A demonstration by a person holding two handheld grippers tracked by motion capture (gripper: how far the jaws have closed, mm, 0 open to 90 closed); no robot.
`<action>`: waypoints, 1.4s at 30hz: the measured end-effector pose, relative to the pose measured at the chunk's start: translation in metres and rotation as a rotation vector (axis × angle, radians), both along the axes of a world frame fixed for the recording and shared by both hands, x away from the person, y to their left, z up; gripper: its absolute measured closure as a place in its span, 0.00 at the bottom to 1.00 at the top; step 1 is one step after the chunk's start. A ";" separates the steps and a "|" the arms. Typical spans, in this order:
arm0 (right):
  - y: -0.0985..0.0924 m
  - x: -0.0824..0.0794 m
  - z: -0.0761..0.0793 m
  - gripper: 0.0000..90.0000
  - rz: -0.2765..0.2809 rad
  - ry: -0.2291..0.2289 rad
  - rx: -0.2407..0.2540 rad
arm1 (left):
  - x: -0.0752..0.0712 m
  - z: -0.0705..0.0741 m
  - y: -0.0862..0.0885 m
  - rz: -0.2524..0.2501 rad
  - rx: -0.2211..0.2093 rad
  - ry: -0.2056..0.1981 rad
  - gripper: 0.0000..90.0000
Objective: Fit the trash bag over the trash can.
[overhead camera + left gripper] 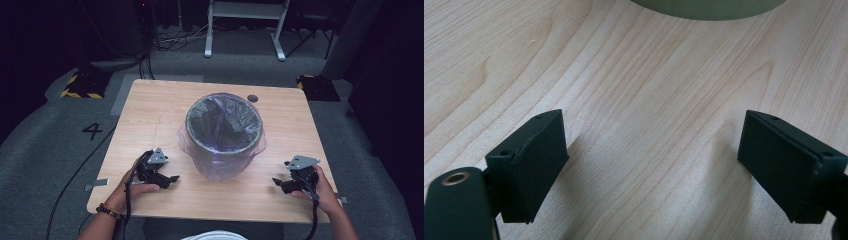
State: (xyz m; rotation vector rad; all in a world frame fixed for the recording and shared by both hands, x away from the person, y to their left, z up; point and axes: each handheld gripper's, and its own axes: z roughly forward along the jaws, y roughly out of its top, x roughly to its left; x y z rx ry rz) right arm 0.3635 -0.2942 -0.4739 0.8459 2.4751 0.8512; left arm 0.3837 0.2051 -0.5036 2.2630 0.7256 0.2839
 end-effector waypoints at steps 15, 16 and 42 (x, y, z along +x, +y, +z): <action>-0.054 -0.005 -0.021 0.23 -0.185 0.020 0.104 | 0.000 0.000 0.000 -0.002 0.000 -0.002 0.14; -0.058 -0.006 -0.022 0.23 -0.200 0.022 0.117 | 0.000 0.000 0.000 -0.002 0.000 -0.002 0.14; -0.074 -0.008 -0.029 0.21 -0.336 0.010 0.200 | 0.000 0.000 0.000 0.002 -0.001 -0.004 0.14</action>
